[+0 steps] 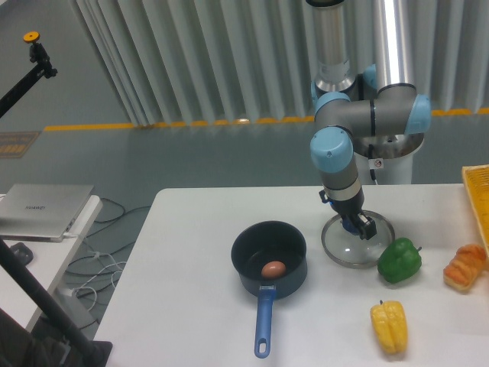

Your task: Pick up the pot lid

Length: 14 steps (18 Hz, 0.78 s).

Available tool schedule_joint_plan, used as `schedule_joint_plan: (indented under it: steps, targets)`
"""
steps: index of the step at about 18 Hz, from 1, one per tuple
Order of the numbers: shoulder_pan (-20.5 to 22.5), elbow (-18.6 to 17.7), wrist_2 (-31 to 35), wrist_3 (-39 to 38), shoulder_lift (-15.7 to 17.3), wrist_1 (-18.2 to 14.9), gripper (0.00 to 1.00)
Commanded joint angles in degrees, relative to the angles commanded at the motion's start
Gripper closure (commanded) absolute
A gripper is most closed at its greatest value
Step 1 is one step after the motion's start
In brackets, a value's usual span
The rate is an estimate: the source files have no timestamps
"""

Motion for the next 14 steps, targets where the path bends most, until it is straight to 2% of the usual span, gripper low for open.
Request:
schedule_joint_plan:
  steps: [14]
  targets:
    - [-0.09,0.79,-0.26,-0.09,2.81,-0.26,0.62]
